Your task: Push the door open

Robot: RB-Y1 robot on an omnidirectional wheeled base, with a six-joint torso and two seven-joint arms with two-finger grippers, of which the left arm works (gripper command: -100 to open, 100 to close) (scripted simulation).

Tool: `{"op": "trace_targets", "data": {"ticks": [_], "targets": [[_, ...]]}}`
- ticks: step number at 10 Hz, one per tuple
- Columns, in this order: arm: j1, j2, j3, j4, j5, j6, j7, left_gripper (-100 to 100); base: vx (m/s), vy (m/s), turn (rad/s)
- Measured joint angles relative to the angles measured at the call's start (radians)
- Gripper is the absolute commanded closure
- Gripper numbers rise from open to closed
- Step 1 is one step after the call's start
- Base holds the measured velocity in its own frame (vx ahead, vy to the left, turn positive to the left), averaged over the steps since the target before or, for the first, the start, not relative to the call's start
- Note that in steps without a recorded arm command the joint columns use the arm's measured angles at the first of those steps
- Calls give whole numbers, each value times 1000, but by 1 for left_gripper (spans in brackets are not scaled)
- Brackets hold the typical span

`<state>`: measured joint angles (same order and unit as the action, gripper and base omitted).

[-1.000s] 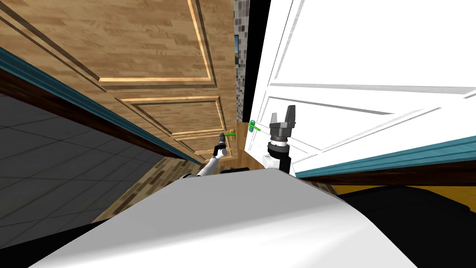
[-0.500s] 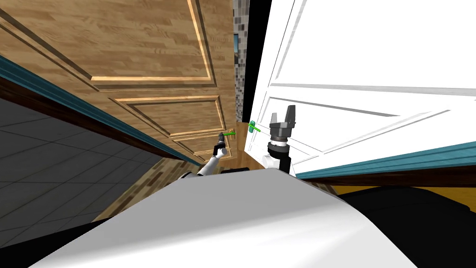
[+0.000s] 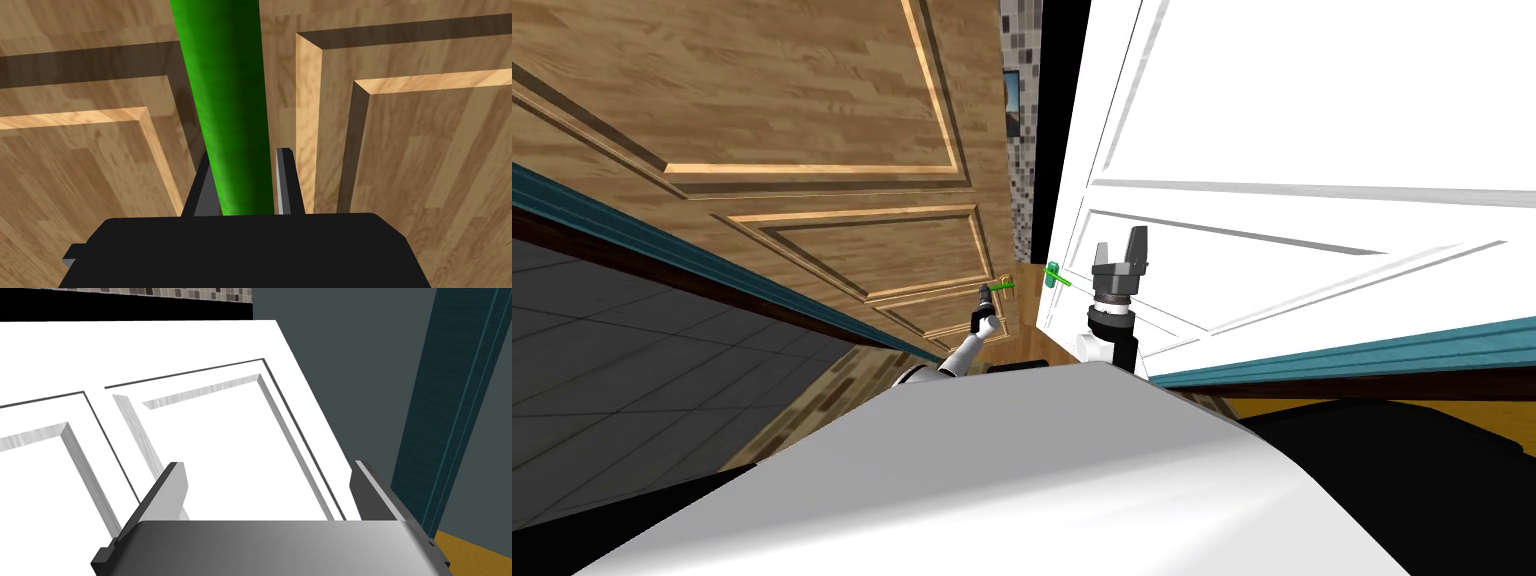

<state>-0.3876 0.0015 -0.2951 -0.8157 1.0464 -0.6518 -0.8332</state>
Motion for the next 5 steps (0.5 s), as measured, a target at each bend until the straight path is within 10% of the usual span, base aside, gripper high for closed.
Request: {"op": "trace_targets", "data": {"ticks": [5], "targets": [[-22,-6,26,22,31,-27,-31,100,40,-13,-13]]}}
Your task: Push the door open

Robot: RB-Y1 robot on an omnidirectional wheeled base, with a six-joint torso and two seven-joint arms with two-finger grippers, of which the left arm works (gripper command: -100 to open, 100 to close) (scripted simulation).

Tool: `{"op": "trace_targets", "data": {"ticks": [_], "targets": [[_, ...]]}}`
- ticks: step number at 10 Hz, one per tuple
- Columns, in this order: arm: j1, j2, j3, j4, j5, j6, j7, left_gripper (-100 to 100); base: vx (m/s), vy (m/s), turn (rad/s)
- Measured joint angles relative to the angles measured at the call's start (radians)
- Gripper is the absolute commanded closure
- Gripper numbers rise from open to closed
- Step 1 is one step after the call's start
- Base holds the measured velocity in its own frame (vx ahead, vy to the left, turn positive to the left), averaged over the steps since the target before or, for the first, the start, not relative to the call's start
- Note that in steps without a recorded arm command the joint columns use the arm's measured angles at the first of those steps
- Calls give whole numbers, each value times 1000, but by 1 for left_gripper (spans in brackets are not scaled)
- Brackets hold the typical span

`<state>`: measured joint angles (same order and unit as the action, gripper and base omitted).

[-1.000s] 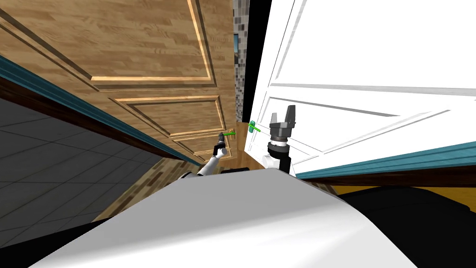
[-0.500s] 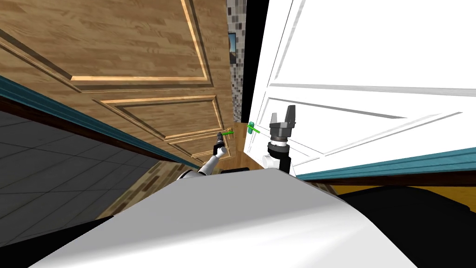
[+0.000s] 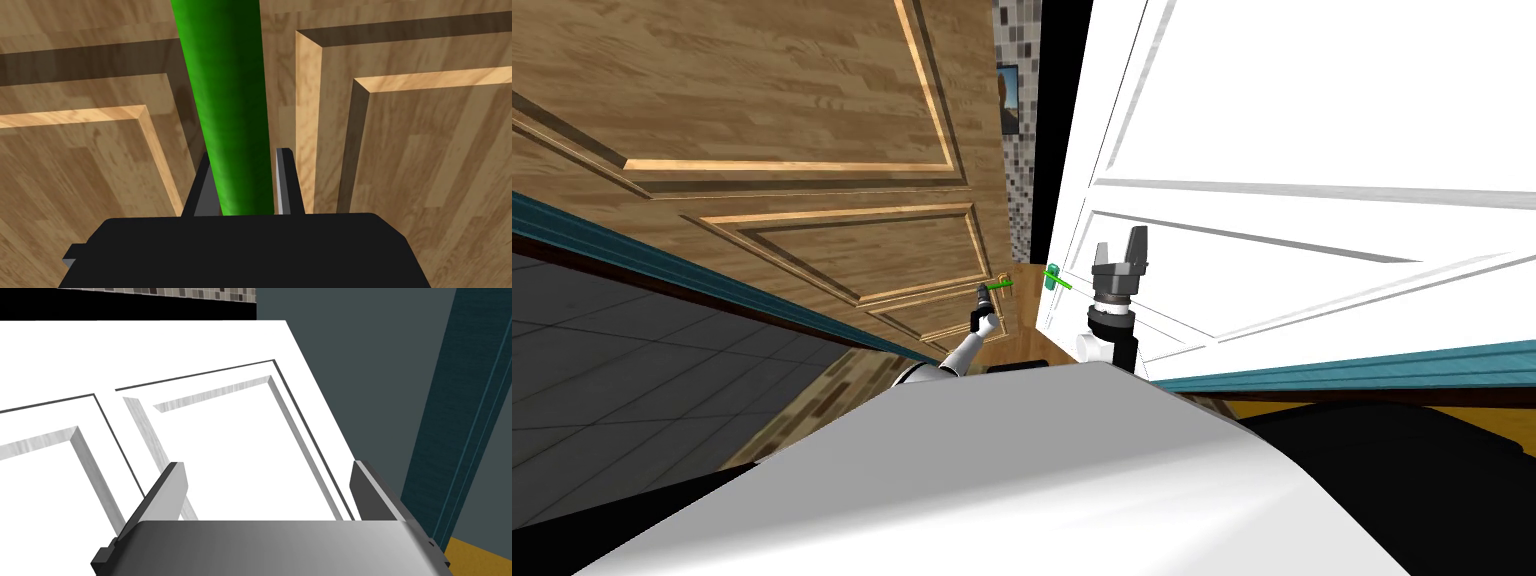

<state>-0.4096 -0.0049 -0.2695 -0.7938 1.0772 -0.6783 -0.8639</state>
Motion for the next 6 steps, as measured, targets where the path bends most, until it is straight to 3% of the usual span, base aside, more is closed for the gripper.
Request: {"op": "trace_targets", "data": {"ticks": [4,6], "targets": [[-1,-13,24,8,31,-23,-32,100,50,-27,-14],[-9,-10,29,15,36,-30,-34,100,16,-1,4]]}}
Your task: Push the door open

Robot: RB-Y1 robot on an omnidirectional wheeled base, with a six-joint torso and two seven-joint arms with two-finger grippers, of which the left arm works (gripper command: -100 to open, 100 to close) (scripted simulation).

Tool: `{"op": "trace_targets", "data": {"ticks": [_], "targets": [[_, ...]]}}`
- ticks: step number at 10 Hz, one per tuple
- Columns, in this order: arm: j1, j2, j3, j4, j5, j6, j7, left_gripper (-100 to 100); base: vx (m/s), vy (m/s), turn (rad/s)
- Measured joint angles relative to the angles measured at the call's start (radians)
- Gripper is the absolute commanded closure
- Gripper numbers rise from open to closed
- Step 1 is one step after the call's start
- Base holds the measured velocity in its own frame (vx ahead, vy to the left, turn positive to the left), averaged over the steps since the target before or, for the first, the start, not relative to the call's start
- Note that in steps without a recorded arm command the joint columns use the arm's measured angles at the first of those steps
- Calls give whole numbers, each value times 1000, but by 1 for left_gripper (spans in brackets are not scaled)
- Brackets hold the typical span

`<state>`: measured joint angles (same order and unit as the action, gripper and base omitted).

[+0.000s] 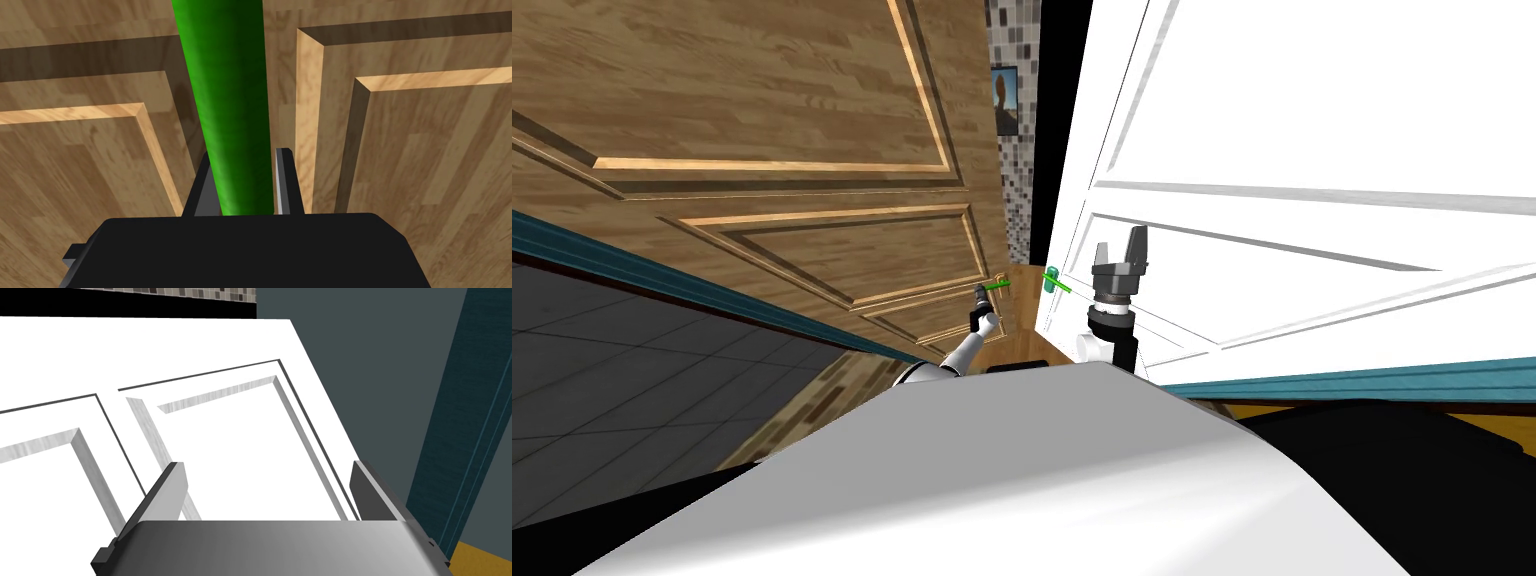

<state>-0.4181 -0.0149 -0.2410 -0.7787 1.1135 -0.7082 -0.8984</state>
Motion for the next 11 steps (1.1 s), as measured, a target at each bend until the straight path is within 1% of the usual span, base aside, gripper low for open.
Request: {"op": "trace_targets", "data": {"ticks": [1,2,3,4,5,6,7,8,10,11], "targets": [[-14,2,-3,21,-3,-8,12,100,54,-38,-51],[-21,1,3,36,6,-18,14,100,93,-68,-22],[-24,-4,12,46,17,-31,5,100,149,-74,-16],[-36,-9,21,72,29,-49,1,100,207,-100,-25],[-41,-12,34,85,43,-64,-8,100,152,-99,14],[-56,-10,42,105,50,-80,-8,100,111,-122,1],[-63,-9,53,106,59,-92,-16,100,160,-107,-5],[-66,-10,56,115,63,-100,-19,100,77,-21,62],[-64,0,61,108,70,-110,-23,100,-79,126,-66],[-70,1,58,111,74,-115,-24,100,-136,180,-160]]}}
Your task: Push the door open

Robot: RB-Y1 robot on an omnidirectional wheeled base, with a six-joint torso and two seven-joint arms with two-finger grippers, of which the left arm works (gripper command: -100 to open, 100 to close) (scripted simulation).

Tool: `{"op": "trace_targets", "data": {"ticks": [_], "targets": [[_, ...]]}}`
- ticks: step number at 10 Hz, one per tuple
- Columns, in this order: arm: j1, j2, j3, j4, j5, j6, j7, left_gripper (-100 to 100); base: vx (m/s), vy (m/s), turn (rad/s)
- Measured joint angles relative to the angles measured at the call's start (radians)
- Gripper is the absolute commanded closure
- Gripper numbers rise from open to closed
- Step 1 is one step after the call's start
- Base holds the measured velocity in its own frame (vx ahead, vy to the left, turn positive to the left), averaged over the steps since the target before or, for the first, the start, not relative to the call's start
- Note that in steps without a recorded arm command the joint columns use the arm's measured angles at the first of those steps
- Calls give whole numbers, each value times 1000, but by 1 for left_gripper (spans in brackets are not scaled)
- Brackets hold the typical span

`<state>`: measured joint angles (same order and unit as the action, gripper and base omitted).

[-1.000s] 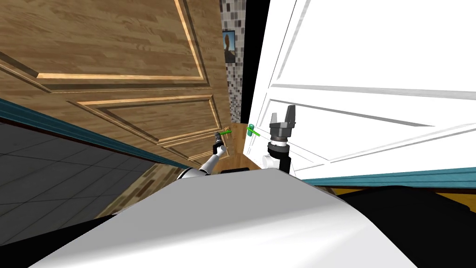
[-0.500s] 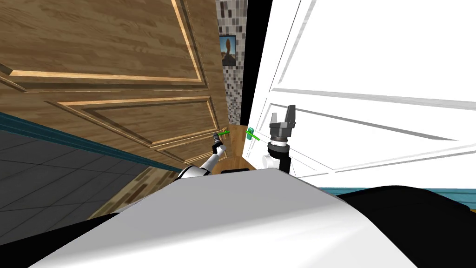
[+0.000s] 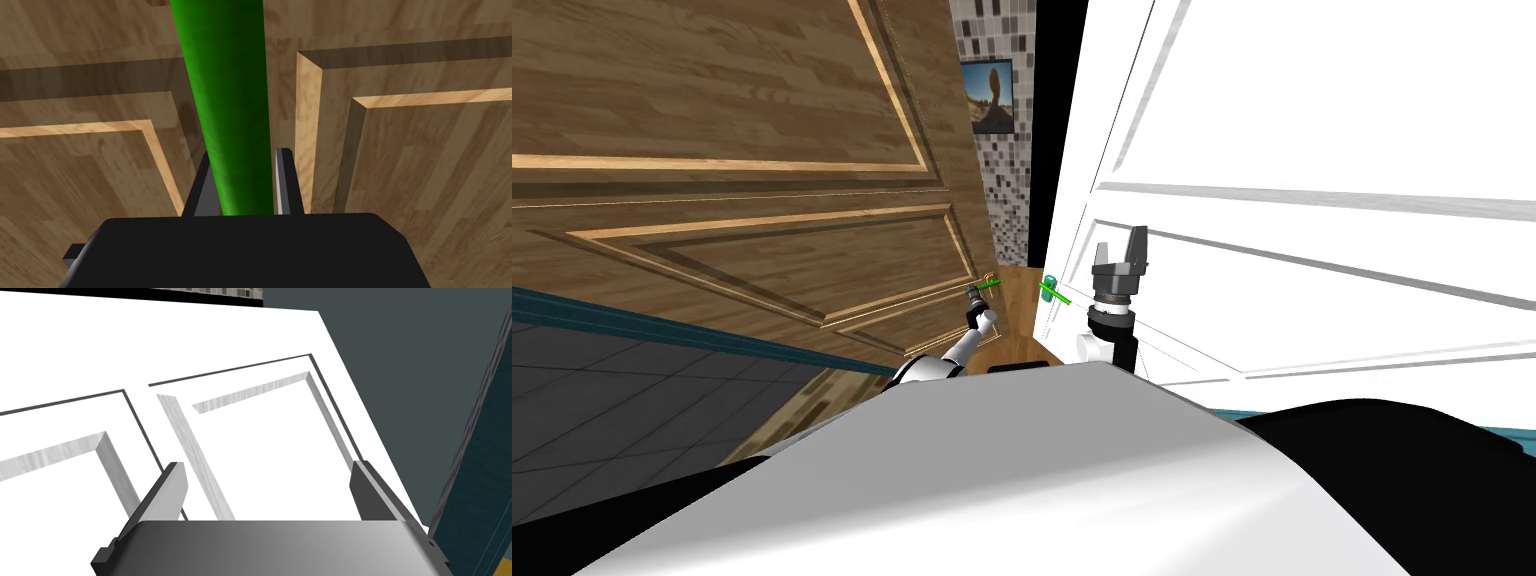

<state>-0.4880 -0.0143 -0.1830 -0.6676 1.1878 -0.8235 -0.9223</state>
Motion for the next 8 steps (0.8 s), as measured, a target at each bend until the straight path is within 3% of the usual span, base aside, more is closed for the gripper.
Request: {"op": "trace_targets", "data": {"ticks": [3,6,8], "targets": [[16,2,-13,-29,26,-17,-24,100,-89,132,-94],[8,9,-18,-14,38,-25,-20,100,-8,27,-30],[-9,13,-26,17,43,-51,-4,100,-26,73,-105]]}}
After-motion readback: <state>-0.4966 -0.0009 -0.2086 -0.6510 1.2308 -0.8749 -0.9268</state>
